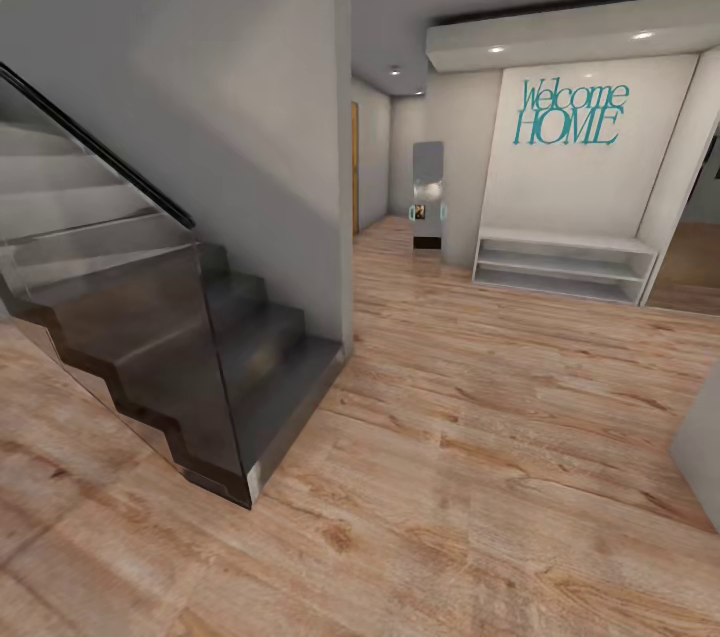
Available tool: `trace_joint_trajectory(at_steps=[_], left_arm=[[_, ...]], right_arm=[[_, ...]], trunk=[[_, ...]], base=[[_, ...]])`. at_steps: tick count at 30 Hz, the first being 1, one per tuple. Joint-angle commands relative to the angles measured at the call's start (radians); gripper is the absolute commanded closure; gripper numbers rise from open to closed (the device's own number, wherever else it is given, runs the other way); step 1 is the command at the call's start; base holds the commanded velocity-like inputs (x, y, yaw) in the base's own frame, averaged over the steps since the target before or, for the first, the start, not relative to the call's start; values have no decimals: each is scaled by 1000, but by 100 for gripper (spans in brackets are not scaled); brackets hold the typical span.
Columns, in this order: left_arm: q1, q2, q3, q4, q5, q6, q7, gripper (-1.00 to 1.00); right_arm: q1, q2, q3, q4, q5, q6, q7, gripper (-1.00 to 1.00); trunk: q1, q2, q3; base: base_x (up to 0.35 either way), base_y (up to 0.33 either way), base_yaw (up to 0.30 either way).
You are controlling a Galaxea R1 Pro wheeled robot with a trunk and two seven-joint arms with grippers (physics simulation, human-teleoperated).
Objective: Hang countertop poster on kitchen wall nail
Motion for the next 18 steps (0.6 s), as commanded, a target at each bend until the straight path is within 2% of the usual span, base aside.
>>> trace_joint_trajectory(at_steps=[1,6,7,11,12,16,17,18], left_arm=[[6,4,1,-8,0,-1,-1,-100],[34,19,-1,-35,1,-7,-1,-100],[36,22,-2,-651,0,-8,-2,-100],[37,26,-1,-728,0,-8,-2,-100],[37,30,5,-785,-1,-8,-3,-100],[38,30,3,-804,-1,-8,-4,-100],[38,30,1,-817,-4,-8,-3,-100],[38,32,6,-807,-4,-8,-2,-100]], right_arm=[[-6,-6,0,-5,1,-9,1,-100],[-35,-34,-2,-34,1,-37,1,-100],[-60,-60,-2,-406,2,-172,0,-100],[-62,-65,-1,-478,3,-175,0,-100],[-63,-68,-1,-515,4,-179,1,-100],[-63,-70,-2,-526,4,-181,0,-100],[-64,-84,-1,-557,5,-182,1,-100],[-64,-84,4,-557,6,-181,1,-100]], trunk=[[0,0,-1],[0,0,-1],[0,0,-1],[0,0,-1],[0,0,-1],[0,0,-1],[0,0,-1],[0,0,-1]], base=[[0,0,0],[0,0,0],[0,0,0],[0,0,0],[0,0,0],[0,0,0],[0,0,0],[0,0,0]])
